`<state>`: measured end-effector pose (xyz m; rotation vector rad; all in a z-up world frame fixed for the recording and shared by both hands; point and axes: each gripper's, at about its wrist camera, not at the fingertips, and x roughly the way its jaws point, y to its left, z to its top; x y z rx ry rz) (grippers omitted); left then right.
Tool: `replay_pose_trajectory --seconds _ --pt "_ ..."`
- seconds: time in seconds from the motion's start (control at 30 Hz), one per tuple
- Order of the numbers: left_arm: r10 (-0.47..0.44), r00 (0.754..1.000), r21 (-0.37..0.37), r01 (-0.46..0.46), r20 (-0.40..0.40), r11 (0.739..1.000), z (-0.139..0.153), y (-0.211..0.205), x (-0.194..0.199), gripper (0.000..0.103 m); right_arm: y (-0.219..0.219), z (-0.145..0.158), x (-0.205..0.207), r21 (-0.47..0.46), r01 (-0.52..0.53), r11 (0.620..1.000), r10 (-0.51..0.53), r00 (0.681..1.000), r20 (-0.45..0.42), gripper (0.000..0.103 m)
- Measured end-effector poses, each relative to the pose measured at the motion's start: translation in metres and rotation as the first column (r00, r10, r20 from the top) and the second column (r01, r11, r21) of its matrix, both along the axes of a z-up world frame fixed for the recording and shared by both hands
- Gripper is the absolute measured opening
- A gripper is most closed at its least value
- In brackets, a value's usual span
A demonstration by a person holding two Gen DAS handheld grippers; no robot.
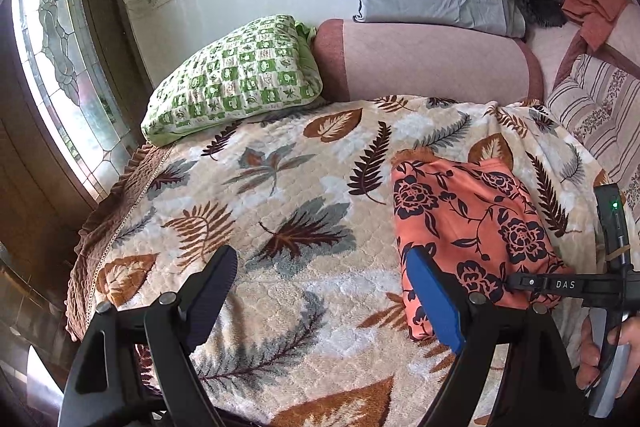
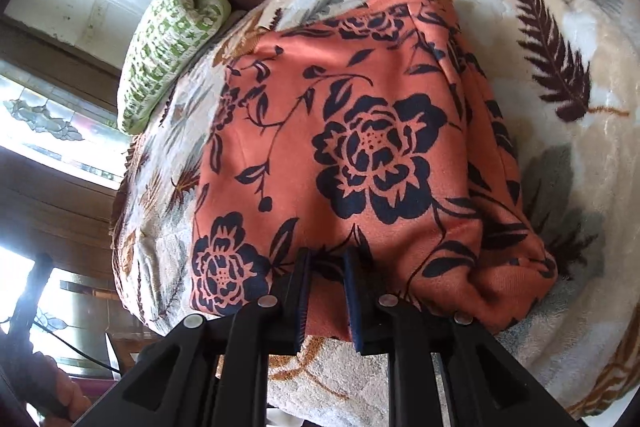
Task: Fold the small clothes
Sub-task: 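Press the folded bundle flat with the right gripper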
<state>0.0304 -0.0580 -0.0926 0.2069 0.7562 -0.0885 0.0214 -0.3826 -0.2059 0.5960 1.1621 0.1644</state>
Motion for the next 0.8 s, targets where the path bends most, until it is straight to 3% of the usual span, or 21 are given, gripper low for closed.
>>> replay_pose_trajectory --seconds 0.17,0.3,0.37,0.53,0.7,0.77,0.8 --pt "0.000 1.000 0.006 0.000 -0.002 1.000 -0.001 -0.001 0.000 0.088 -0.002 0.018 -0.013 0.006 -0.006 1.000 0.005 0.996 0.089 0.022" --pt "-0.003 1.000 0.008 0.003 -0.024 1.000 -0.012 -0.001 0.002 0.088 -0.008 0.006 -0.014 0.007 0.003 1.000 -0.003 1.000 0.023 0.021" --pt "-0.009 0.998 -0.001 0.009 -0.056 1.000 -0.025 0.000 0.008 0.088 -0.008 -0.004 -0.014 0.012 -0.007 1.000 0.007 1.000 -0.012 0.020" --pt "-0.055 0.975 -0.039 0.048 -0.214 0.998 -0.074 -0.002 0.036 0.088 -0.012 0.003 -0.018 0.018 -0.018 1.000 0.018 1.000 0.007 0.019" --pt "-0.147 0.959 -0.129 0.118 -0.241 0.985 -0.085 -0.010 0.062 0.087 -0.041 0.024 -0.021 0.068 0.077 0.995 -0.085 0.989 0.121 0.021" --pt "-0.197 0.944 -0.188 0.149 -0.266 0.971 -0.090 -0.015 0.075 0.088 -0.059 0.032 -0.021 0.093 0.134 0.987 -0.148 0.976 0.159 0.048" --pt "-0.216 0.936 -0.209 0.160 -0.277 0.965 -0.092 -0.017 0.079 0.087 -0.066 0.035 -0.021 0.103 0.167 0.981 -0.183 0.969 0.169 0.082"
